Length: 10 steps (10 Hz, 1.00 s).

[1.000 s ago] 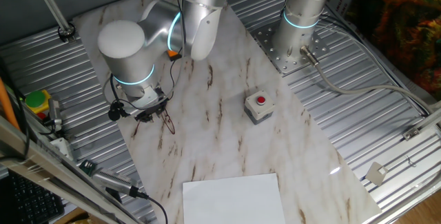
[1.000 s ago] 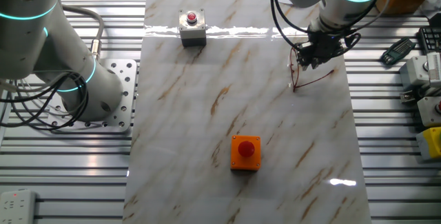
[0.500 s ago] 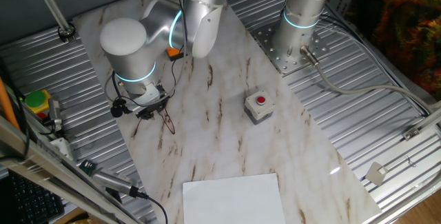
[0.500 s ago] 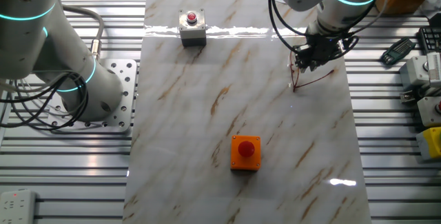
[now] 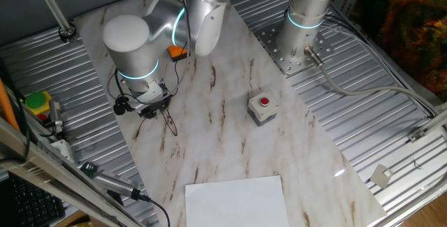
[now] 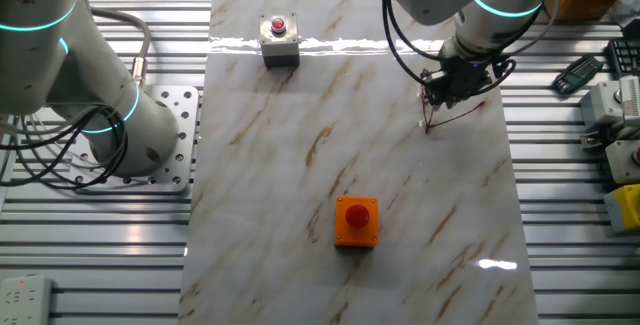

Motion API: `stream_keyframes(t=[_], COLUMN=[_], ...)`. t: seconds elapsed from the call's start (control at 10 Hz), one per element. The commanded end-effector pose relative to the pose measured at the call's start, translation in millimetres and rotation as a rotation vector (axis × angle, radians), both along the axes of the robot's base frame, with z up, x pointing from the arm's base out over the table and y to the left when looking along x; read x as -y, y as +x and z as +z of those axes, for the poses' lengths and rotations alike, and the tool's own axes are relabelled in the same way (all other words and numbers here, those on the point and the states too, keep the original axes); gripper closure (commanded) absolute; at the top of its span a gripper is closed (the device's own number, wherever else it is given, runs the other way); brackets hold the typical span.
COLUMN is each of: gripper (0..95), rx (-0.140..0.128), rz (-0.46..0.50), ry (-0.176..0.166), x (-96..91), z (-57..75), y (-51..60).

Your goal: Unfold the leg of the glasses (with one hand)

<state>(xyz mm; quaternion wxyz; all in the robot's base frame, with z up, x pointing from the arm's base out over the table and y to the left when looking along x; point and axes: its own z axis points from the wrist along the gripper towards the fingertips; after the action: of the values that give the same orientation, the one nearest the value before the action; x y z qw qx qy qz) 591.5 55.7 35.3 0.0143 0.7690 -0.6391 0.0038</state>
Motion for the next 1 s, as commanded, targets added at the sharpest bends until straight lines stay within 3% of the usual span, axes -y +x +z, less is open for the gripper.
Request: stream_keyframes(t=[0.1,1.0], gripper=[76.0,76.0], rx=[0.000,0.001], rz=[-0.006,-0.013], ry=[0.006,0.005], x=[0.1,1.6], z=[-0.8,-3.9], y=[0.0,-4.4])
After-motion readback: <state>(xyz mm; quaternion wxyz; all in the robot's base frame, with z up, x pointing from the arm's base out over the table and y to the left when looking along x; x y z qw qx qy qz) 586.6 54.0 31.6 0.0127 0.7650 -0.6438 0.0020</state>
